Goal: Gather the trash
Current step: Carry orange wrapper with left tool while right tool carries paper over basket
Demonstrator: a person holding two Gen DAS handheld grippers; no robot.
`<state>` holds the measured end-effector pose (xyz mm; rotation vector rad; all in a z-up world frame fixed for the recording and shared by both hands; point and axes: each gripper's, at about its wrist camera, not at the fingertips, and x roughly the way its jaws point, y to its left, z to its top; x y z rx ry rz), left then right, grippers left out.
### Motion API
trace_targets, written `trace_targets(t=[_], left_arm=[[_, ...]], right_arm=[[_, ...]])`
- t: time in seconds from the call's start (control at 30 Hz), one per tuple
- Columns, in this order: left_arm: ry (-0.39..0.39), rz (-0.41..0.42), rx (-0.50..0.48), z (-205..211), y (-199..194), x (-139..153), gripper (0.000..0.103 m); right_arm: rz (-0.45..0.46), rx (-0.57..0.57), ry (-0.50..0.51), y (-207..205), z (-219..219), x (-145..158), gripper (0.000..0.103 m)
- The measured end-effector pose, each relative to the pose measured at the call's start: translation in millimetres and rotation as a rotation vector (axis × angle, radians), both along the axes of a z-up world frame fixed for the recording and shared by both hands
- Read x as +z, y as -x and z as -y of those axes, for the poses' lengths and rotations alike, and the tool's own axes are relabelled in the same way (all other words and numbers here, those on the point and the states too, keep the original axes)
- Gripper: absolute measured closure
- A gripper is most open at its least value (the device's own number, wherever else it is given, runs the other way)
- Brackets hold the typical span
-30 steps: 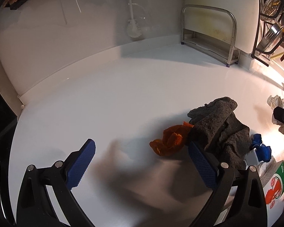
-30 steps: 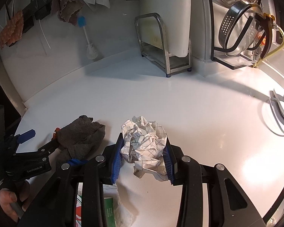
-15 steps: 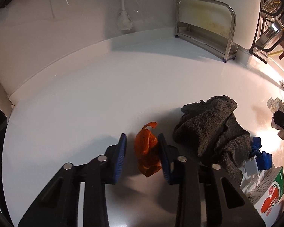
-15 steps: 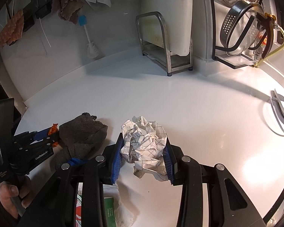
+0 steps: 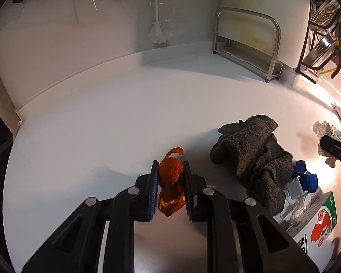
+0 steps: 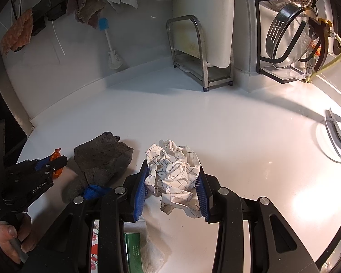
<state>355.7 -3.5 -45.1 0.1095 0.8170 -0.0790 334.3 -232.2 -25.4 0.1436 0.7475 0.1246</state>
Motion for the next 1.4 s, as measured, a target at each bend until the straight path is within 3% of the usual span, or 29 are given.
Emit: trace_targets(t=[0.23,0.43,0.7,0.9,1.17,1.4], left_arm=[[-0.011,0.135,0.033,-6.0,42.2,22.6,0.083],[0.008,0.201,-0.003,-3.9,104.9,37.9,0.083],[0.048,0.177,-0.084,6.5,195.6,41.6,0.083],[0.028,0.179,-0.106,12.5,253.0,33.6,0.083],[0.049,0.157,-0.097,10.8,311.4,20.8,0.083],[0.069,0.118,-0.113,20.9,333.3,6.2,0.083]], right_arm=[[0.011,-0.029,0.001,32.9,6.6,0.3,0.066],[0.039,-0.086,0.003,106.1,17.3,3.6,0.066],[0.063,-0.137,-0.053,228.2,8.9,3.0,0.066],[0.035,-0.124,-0.044,302.6,-17.1,-15.5,0.066],[0.001,-0.115,-0.055,354.2,-32.5,-38.0,0.066],[-0.023,-0.117,-0.073,379.1,-28.8,-53.1,0.065]])
